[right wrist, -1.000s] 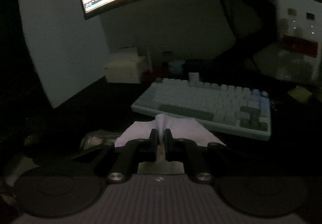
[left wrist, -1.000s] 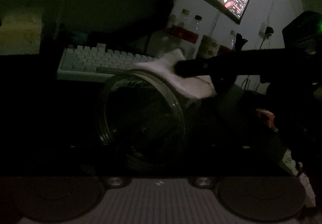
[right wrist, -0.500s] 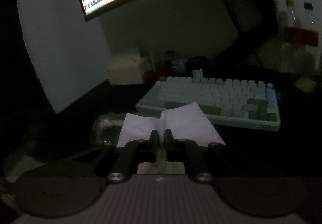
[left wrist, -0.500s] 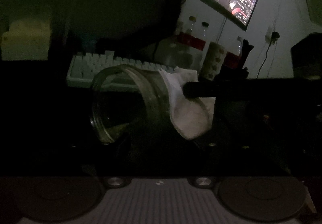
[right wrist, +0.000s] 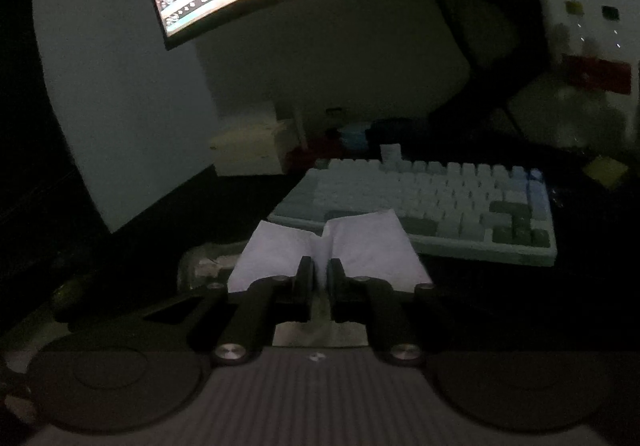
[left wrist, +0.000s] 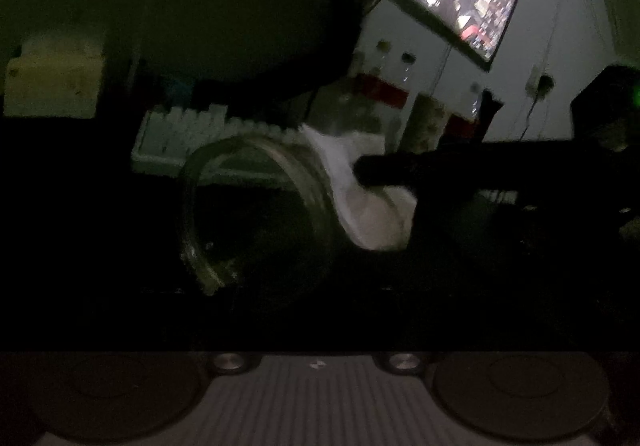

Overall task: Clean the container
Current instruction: 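Rub the tissue along the jar rim with the right gripper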

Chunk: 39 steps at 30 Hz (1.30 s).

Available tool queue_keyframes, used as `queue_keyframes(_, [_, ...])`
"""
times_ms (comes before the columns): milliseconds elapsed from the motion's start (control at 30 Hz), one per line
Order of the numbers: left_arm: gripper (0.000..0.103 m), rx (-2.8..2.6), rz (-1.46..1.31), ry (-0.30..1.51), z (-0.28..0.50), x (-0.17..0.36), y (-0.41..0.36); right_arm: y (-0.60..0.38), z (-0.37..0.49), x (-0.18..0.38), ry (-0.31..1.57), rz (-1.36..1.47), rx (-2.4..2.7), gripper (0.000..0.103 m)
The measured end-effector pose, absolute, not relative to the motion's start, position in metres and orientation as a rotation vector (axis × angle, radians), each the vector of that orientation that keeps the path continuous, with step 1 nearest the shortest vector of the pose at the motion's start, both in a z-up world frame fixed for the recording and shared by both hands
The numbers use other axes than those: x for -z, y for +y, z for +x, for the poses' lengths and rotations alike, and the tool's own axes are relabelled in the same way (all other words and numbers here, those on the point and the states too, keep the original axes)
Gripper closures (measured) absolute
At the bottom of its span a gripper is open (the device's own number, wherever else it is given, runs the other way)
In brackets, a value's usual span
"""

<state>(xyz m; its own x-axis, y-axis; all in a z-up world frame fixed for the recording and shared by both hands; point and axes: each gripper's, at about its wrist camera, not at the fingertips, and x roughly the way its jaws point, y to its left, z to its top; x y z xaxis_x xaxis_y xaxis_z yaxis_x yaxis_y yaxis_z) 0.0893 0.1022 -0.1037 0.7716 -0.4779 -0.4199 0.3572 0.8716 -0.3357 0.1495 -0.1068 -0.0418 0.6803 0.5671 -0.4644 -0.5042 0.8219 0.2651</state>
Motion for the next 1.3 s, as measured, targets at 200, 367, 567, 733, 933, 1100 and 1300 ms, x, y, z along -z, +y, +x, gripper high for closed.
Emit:
queue_keyframes(200, [0.094, 0.616, -0.404, 0.465, 0.087, 0.101, 0.112, -0.113, 0.150, 0.041, 0.622, 0.167, -0.656, 0.093])
queue_keyframes(367, [0.092, 0.652, -0.474, 0.458, 0.087, 0.097, 0.124, -0.108, 0.151, 0.042, 0.646, 0.137, -0.677, 0.093])
queue_keyframes(567, [0.064, 0.574, -0.239, 0.502, 0.078, 0.096, 0.100, -0.104, 0.157, 0.043, 0.649, 0.140, -0.694, 0.094])
queue_keyframes(733, [0.061, 0.529, -0.146, 0.553, 0.078, 0.103, 0.087, -0.095, 0.154, 0.029, 0.609, 0.117, -0.758, 0.094])
queue_keyframes(933, [0.059, 0.495, -0.170, 0.589, 0.080, 0.108, 0.092, -0.072, 0.144, 0.021, 0.576, 0.055, -0.842, 0.094])
queue_keyframes(1100, [0.056, 0.495, -0.155, 0.583, 0.075, 0.109, 0.092, -0.070, 0.158, 0.022, 0.582, 0.043, -0.824, 0.094])
queue_keyframes(1300, [0.056, 0.497, -0.162, 0.589, 0.075, 0.109, 0.090, -0.074, 0.163, 0.022, 0.594, 0.044, -0.802, 0.094])
